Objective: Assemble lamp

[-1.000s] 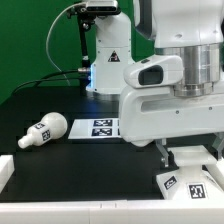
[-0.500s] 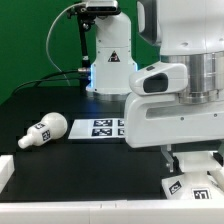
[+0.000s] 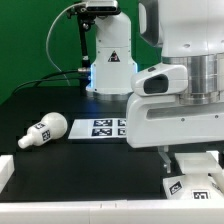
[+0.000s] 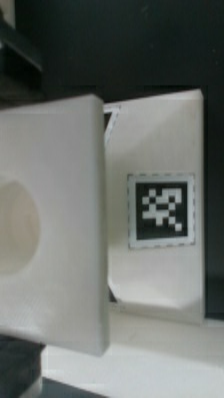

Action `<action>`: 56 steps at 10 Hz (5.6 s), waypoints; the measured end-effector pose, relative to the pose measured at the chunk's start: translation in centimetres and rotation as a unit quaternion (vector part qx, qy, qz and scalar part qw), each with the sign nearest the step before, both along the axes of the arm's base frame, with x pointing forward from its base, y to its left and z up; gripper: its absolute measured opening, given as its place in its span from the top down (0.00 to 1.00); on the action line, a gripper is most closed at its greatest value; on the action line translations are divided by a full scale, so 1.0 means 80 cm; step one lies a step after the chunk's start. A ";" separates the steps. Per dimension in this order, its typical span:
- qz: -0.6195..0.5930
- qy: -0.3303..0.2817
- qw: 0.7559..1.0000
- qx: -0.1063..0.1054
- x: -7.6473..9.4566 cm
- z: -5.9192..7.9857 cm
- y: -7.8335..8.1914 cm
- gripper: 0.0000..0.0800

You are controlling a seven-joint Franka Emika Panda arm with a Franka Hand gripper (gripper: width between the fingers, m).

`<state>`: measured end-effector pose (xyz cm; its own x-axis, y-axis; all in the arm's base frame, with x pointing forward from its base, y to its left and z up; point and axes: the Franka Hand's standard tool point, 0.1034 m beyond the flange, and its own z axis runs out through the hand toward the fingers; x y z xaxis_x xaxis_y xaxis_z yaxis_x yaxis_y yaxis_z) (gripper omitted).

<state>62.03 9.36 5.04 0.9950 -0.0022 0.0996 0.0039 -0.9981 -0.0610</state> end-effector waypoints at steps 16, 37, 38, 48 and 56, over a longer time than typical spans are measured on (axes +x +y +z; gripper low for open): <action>0.344 -0.006 0.938 -0.042 -0.088 0.119 -0.097 0.13; 0.949 -0.028 0.313 -0.032 -0.299 0.056 -0.273 0.13; 0.947 -0.027 0.319 -0.032 -0.299 0.055 -0.273 0.13; 0.945 -0.009 0.325 0.027 -0.324 -0.019 -0.317 0.13; 0.938 0.004 0.344 0.049 -0.327 -0.032 -0.319 0.29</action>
Offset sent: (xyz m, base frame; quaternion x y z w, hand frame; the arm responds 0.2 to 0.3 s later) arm -0.0346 -0.0288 0.0519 -0.0128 -0.0664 -0.0598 0.9959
